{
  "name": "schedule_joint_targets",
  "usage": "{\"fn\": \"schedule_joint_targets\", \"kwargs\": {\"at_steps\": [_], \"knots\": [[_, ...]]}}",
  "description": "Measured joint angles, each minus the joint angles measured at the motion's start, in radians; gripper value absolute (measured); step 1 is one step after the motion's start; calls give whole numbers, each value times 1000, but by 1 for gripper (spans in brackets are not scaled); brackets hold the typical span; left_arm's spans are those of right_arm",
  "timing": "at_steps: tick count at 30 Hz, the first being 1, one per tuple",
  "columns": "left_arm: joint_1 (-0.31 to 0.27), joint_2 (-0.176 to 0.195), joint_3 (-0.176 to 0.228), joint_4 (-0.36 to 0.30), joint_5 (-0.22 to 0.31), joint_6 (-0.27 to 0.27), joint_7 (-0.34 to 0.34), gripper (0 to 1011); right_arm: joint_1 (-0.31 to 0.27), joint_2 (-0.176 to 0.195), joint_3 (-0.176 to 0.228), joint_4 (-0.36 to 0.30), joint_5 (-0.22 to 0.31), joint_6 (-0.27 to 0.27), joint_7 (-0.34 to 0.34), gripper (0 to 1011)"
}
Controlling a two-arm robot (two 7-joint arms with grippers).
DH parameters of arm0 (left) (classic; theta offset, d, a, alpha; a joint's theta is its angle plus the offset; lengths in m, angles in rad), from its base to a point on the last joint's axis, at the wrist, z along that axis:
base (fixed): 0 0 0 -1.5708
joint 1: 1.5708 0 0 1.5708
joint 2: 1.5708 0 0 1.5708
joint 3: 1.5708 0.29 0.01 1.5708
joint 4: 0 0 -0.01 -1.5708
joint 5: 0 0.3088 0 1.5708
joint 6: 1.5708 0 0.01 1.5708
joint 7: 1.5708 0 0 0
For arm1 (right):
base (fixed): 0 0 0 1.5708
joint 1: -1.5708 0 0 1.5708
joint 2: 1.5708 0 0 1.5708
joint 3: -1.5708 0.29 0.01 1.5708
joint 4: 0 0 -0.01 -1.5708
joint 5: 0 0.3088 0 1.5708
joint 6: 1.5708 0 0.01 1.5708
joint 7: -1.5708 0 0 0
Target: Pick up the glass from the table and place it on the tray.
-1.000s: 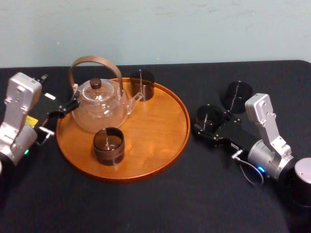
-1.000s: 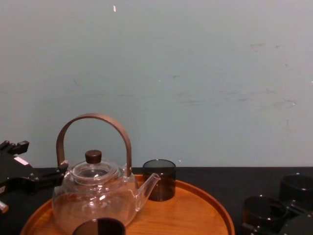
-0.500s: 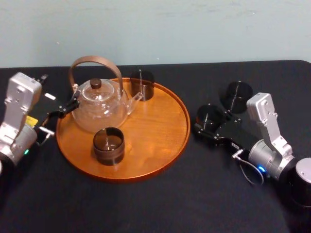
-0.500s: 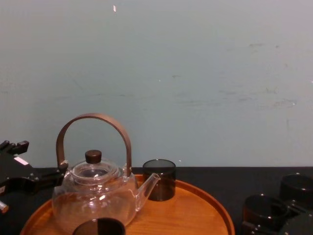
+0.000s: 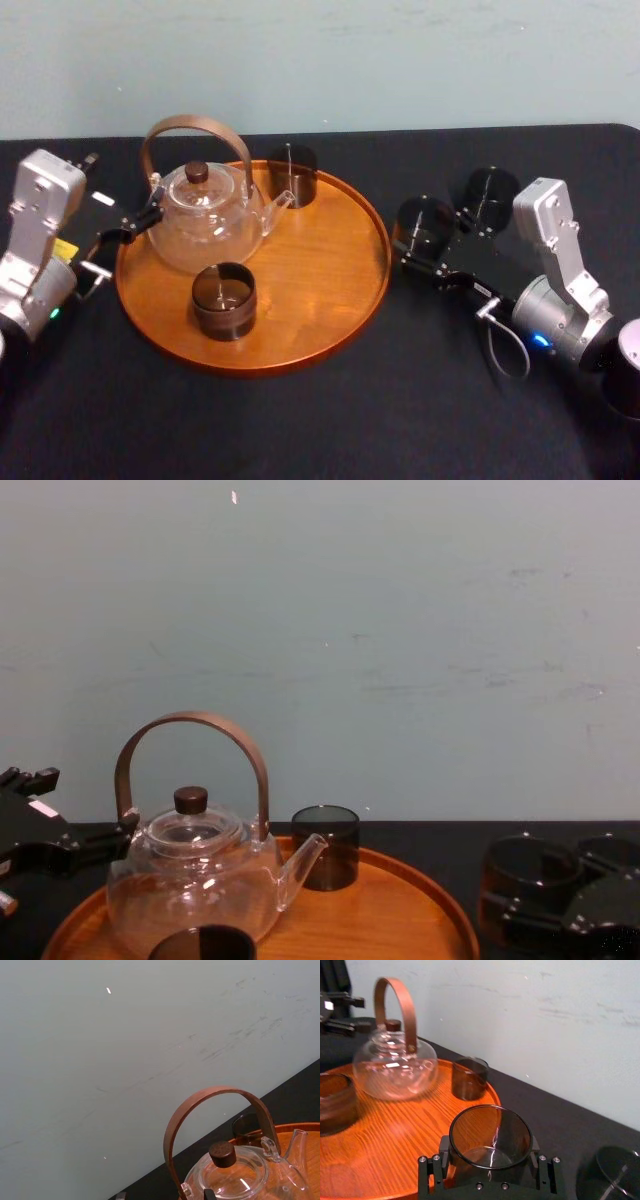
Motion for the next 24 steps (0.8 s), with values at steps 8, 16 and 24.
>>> {"fn": "schedule_joint_targets", "kwargs": {"at_steps": [8,16,24], "knots": [[0,0,0,0,0,0,0,1009,-2,-2,-25,-38,-7,5,9,908],[0,0,0,0,0,0,0,1010,16,-21,-61,-41,-15,5,22,909],[0,0,0,0,0,0,0,1010,32,-42,-100,-24,-21,-7,37,908]]}}
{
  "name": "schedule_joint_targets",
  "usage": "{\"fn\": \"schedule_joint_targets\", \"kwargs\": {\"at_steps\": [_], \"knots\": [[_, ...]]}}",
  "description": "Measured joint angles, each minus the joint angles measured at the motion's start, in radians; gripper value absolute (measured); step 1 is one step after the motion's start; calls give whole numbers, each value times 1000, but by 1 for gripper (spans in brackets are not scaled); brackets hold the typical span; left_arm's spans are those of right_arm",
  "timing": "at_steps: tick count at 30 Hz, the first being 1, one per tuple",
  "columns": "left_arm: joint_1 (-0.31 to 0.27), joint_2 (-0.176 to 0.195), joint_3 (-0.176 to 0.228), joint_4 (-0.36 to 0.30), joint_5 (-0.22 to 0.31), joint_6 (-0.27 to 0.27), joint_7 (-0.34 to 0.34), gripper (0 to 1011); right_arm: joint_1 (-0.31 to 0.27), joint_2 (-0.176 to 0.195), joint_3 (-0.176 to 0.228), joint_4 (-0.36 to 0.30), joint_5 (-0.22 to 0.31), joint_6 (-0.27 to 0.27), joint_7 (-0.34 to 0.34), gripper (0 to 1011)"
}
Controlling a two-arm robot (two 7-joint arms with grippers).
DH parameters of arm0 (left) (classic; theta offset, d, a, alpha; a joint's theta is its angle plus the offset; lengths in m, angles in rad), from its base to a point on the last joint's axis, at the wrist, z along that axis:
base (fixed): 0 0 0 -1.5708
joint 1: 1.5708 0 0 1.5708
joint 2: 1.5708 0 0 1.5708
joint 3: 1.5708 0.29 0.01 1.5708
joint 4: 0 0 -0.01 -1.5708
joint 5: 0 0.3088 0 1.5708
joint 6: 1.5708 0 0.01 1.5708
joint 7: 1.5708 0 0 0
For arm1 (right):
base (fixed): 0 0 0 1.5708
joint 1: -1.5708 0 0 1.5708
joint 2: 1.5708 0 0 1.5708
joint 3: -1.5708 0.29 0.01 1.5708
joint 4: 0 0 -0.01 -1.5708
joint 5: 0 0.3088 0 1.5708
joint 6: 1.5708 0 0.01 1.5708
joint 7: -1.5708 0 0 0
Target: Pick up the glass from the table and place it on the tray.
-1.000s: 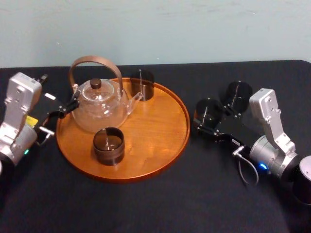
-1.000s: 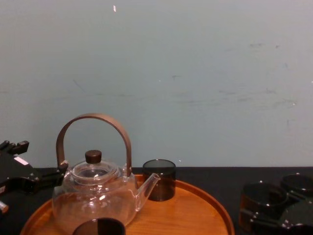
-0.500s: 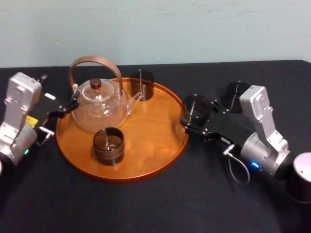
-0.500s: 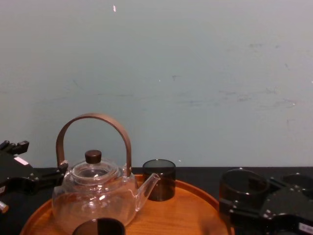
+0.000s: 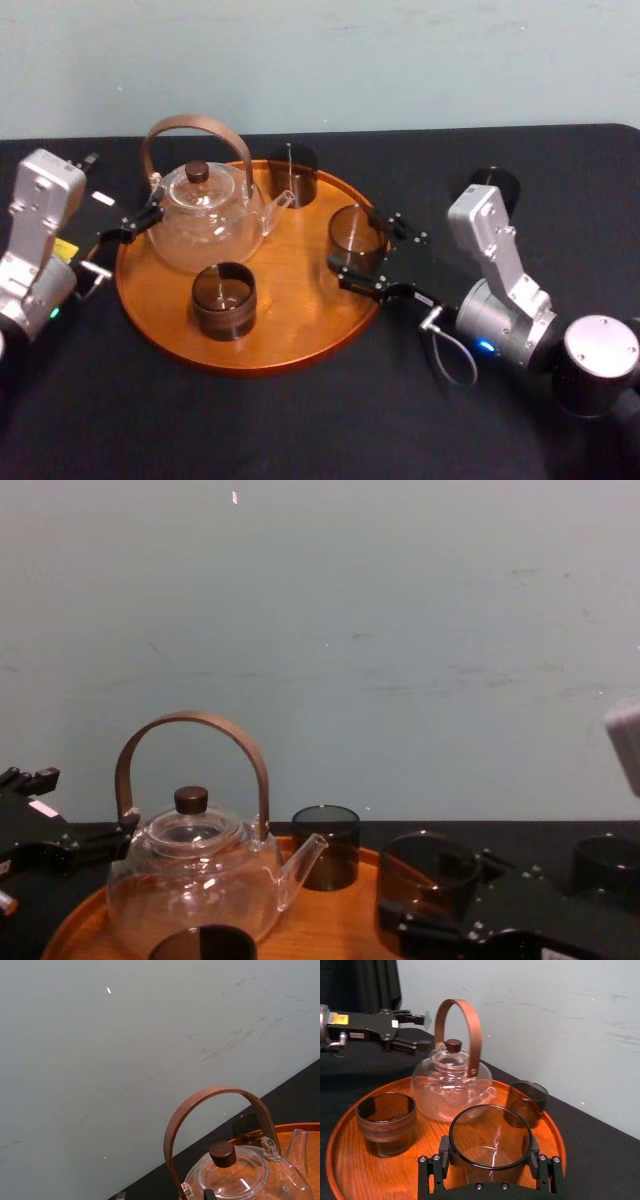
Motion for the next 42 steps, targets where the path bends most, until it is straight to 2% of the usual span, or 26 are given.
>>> {"fn": "schedule_joint_targets", "kwargs": {"at_steps": [11,18,34,42], "knots": [[0,0,0,0,0,0,0,1010,21,-26,-43,42,-8,-19,15,908],[0,0,0,0,0,0,0,1010,41,-45,-63,91,-15,-32,20,908],[0,0,0,0,0,0,0,1010,75,-75,-82,176,-19,-57,32,908],[0,0,0,0,0,0,0,1009,82,-82,-91,189,-30,-60,33,908]]}}
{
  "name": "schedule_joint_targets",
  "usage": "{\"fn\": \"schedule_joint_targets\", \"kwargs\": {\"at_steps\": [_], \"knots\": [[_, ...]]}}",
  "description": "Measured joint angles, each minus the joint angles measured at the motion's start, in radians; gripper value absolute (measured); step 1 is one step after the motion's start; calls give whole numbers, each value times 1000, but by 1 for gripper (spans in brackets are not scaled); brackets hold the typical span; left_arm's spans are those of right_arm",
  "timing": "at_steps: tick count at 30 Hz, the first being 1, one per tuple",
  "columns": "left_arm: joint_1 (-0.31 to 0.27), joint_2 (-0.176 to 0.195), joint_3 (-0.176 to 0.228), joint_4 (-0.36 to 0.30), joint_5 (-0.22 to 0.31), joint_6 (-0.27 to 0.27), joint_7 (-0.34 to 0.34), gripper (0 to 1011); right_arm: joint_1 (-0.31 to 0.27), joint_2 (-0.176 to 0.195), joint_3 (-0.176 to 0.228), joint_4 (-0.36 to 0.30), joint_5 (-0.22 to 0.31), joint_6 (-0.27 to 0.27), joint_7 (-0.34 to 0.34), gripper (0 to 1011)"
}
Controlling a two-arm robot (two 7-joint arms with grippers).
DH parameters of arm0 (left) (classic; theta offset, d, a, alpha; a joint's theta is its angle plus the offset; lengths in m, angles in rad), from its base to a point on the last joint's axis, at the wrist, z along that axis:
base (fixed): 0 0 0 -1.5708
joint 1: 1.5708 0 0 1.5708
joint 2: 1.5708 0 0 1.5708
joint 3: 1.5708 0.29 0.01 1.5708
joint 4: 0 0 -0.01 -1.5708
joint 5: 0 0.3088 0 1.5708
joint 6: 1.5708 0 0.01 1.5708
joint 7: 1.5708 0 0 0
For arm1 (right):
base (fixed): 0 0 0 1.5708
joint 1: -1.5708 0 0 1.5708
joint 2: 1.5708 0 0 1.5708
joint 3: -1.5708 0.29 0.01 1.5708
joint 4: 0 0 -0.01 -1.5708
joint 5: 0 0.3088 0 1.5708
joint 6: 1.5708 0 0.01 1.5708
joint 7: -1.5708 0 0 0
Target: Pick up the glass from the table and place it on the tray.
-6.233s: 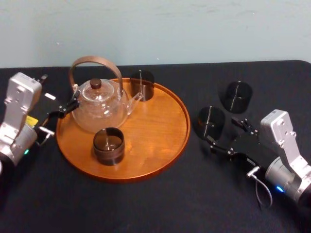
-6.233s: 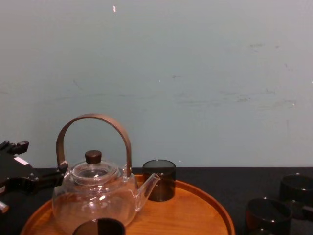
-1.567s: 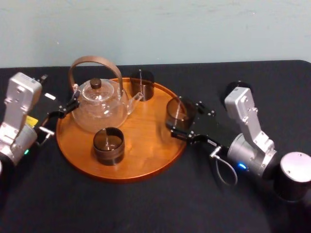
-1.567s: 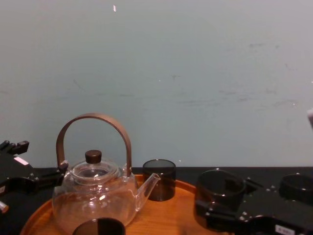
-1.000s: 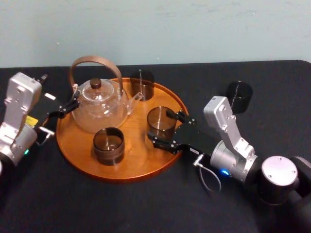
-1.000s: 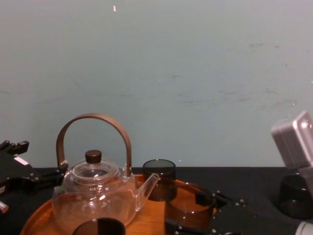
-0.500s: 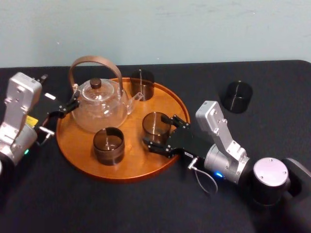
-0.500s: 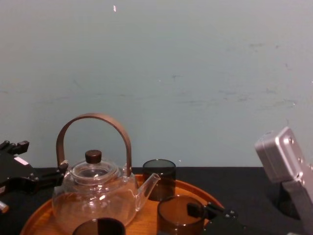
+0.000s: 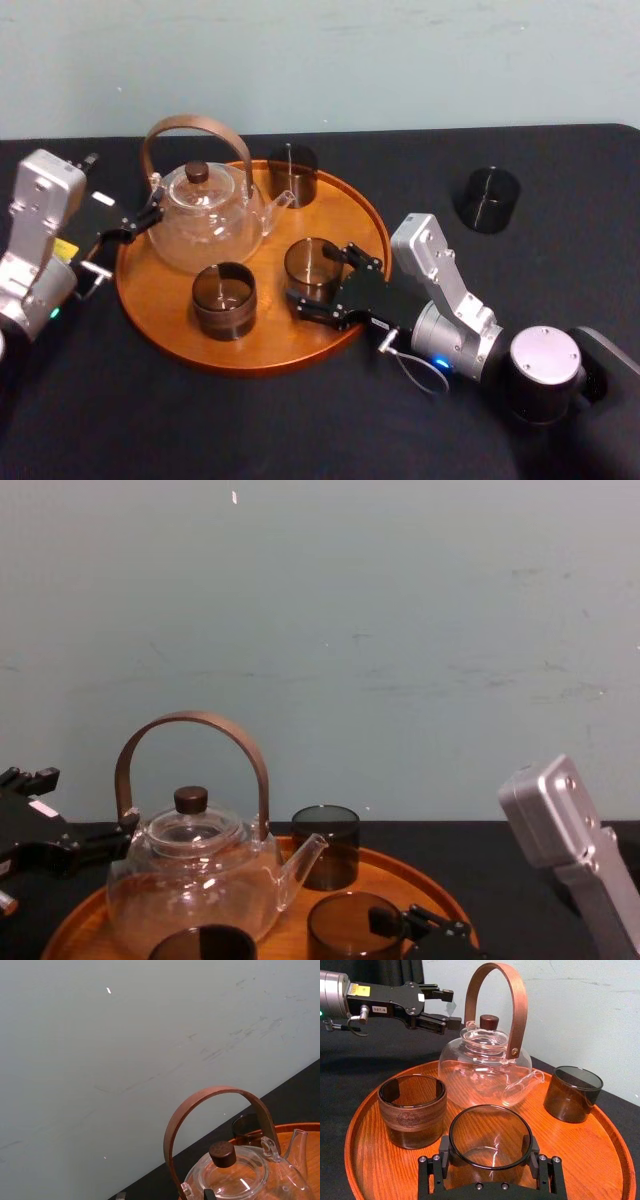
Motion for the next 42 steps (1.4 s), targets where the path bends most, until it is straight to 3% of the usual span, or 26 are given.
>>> {"fn": "schedule_joint_targets", "kwargs": {"at_steps": [12,18,28,38,42], "knots": [[0,0,0,0,0,0,0,1010,-2,1,2,-2,1,0,-1,908],[0,0,0,0,0,0,0,1009,-2,1,2,-2,2,0,-1,997],[0,0,0,0,0,0,0,1010,-6,4,8,-6,17,6,6,1002],[0,0,0,0,0,0,0,1009,-47,34,20,-62,29,43,-6,1002],[0,0,0,0,0,0,0,1009,-85,64,23,-114,23,56,-17,1002]]}}
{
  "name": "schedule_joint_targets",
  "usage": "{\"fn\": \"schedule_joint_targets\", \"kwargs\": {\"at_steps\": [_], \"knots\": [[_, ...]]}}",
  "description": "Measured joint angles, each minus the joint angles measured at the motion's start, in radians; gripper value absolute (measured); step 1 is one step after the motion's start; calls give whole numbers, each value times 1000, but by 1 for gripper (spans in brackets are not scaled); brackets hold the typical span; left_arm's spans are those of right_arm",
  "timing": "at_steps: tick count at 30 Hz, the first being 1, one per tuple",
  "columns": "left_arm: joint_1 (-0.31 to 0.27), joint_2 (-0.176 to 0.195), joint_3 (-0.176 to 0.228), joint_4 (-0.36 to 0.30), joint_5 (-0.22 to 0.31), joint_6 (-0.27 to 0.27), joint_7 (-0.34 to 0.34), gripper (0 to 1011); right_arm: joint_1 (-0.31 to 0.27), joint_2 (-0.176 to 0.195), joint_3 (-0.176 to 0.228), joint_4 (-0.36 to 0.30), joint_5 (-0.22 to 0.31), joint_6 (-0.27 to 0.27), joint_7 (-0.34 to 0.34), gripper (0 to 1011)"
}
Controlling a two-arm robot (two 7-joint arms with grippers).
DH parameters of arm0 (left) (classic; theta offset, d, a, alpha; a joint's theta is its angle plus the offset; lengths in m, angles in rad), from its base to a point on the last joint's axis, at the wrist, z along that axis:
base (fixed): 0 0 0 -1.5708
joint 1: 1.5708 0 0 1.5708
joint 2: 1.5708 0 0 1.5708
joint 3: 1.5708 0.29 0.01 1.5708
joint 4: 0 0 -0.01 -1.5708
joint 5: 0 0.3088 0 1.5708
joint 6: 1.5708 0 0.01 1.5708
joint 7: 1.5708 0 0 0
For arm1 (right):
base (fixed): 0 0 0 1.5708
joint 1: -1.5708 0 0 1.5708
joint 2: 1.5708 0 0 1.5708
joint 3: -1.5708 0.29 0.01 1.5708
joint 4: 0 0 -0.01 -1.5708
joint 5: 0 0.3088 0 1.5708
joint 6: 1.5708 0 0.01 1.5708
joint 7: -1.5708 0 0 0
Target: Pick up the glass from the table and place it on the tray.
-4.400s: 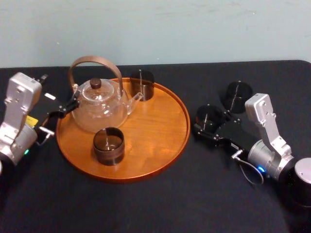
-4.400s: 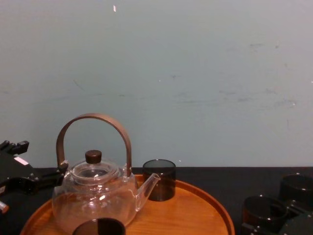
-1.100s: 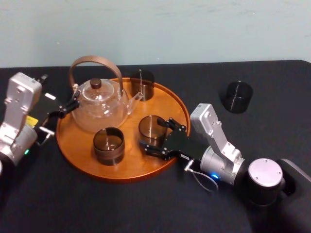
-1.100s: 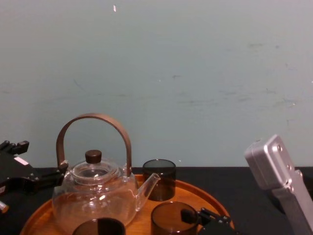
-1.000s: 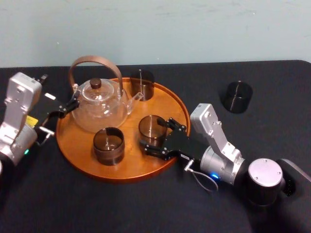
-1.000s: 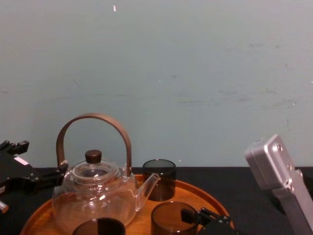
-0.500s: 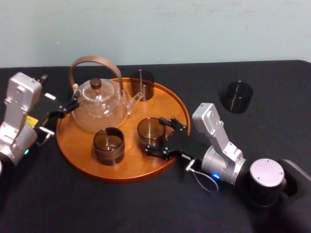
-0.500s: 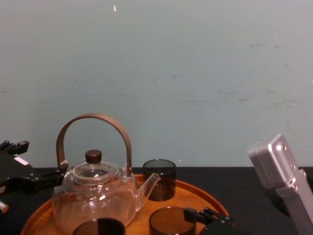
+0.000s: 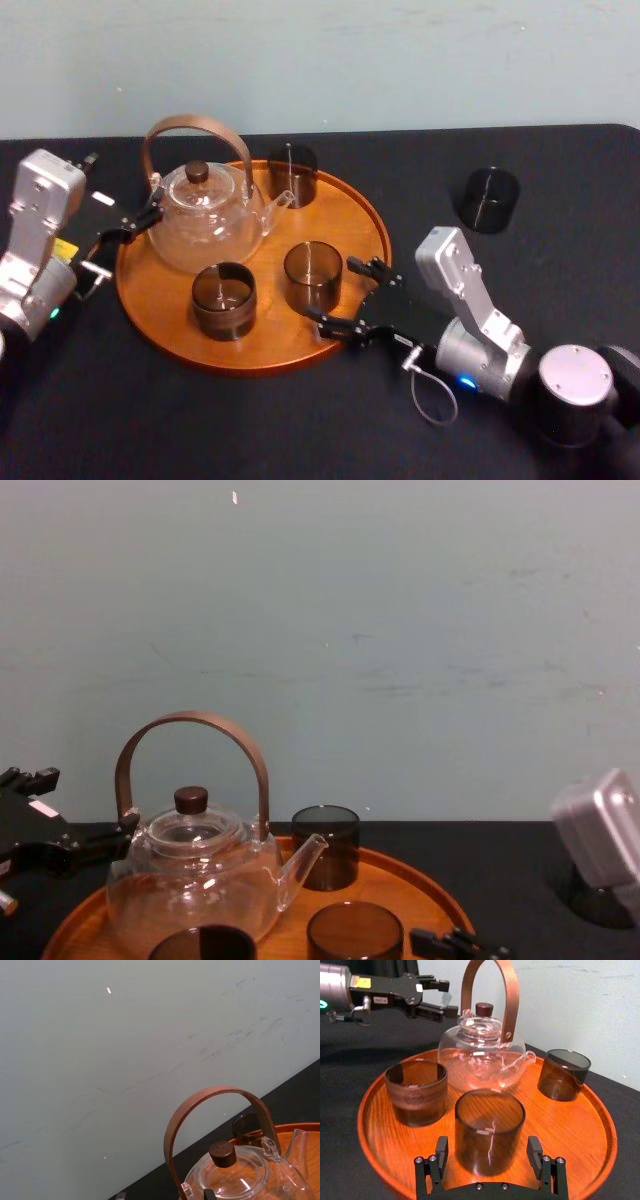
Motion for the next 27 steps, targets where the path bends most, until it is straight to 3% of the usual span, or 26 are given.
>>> {"fn": "schedule_joint_targets", "kwargs": {"at_steps": [12,20,27], "knots": [[0,0,0,0,0,0,0,1010,-101,86,63,-128,17,8,-25,1002],[0,0,0,0,0,0,0,1009,-138,125,173,-150,76,10,-60,1002],[0,0,0,0,0,0,0,1010,-144,138,260,-124,136,11,-70,1002]]}}
